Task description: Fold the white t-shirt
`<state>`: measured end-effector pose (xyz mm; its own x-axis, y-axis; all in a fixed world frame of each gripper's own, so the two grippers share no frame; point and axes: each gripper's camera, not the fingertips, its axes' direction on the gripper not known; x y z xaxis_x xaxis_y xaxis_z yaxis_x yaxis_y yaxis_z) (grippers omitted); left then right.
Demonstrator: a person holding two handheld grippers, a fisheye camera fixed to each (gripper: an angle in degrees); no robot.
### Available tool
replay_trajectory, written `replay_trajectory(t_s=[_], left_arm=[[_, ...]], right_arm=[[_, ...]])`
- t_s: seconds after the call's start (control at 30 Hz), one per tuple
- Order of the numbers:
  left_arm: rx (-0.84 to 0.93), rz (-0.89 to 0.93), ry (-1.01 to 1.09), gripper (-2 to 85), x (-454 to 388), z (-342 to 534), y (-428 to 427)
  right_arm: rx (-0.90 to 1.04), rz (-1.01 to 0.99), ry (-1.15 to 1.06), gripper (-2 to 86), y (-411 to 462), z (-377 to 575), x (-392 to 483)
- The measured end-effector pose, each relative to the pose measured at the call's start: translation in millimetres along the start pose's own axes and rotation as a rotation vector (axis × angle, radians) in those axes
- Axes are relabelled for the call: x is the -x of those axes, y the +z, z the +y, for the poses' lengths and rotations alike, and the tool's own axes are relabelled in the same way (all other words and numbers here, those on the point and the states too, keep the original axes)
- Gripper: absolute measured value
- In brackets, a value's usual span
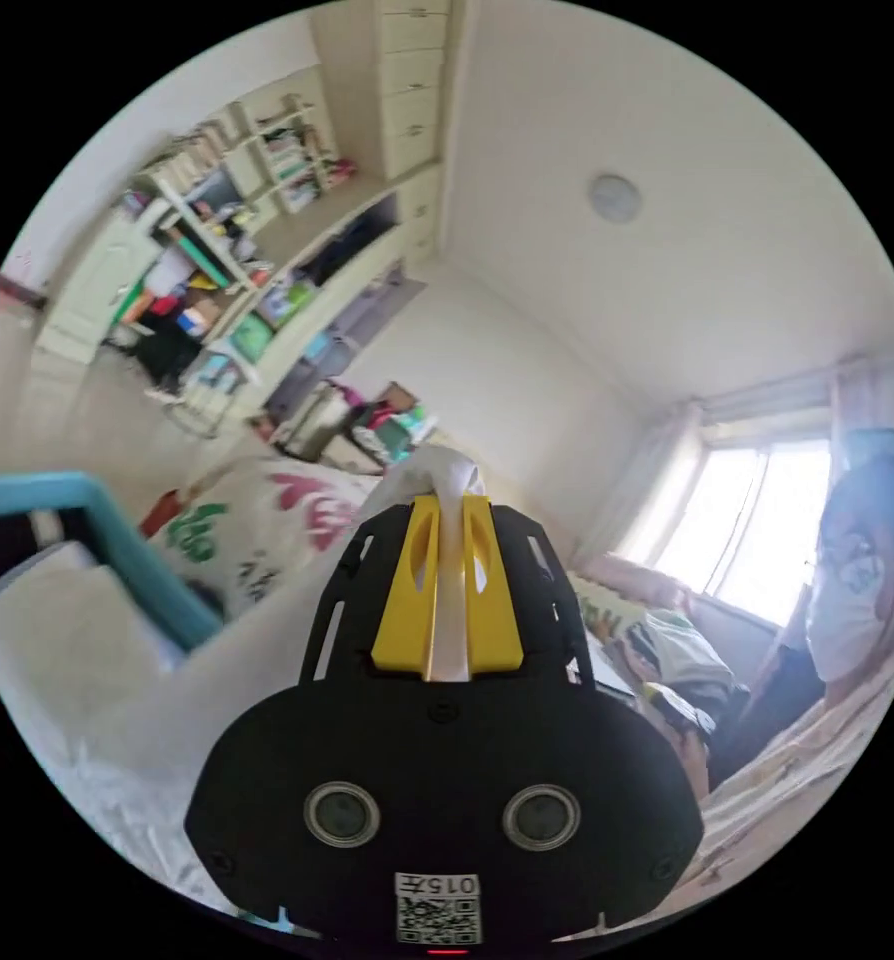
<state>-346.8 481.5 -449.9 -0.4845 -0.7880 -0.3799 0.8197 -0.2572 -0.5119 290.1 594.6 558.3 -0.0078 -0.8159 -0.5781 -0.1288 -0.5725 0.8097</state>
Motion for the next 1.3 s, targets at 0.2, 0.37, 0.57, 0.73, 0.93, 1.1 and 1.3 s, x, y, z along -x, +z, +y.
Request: replay_trajectory(t_s=[0.2, 0.37, 0.57, 0.73, 0.93, 1.1, 1.3], left_arm=[[0.256, 0.555, 0.163, 1.3, -134.7, 52.0, 114.7], [0.375, 0.574, 0.137, 1.3, -181.3, 149.7, 154.6], [0.457, 0.485, 0.297, 1.2, -241.6, 207.5, 150.3], [0.491, 0.472, 0.326, 1.0, -254.0, 234.9, 151.4], [0.505, 0.468, 0.335, 1.1, -253.0, 253.9, 154.0], [0.499, 0.492, 0.343, 1.3, -243.9, 263.4, 153.3], [0.496, 0.528, 0.330, 2.1, -224.1, 271.2, 158.0]], right_arm=[[-0.041, -0.179, 0.201, 0.6, -7.9, 18.0, -54.2], [-0.077, -0.190, 0.303, 4.5, -12.3, 33.4, -98.6], [0.051, -0.150, 0.147, 6.1, 32.0, -0.2, -119.3], [0.293, -0.291, -0.105, 7.3, 141.9, -72.3, -96.4], [0.647, -0.414, -0.396, 9.2, 295.9, -101.9, -12.4], [0.774, -0.414, -0.379, 10.4, 372.5, -88.6, 9.5], [0.800, -0.474, -0.422, 5.0, 382.7, -80.6, 15.2]])
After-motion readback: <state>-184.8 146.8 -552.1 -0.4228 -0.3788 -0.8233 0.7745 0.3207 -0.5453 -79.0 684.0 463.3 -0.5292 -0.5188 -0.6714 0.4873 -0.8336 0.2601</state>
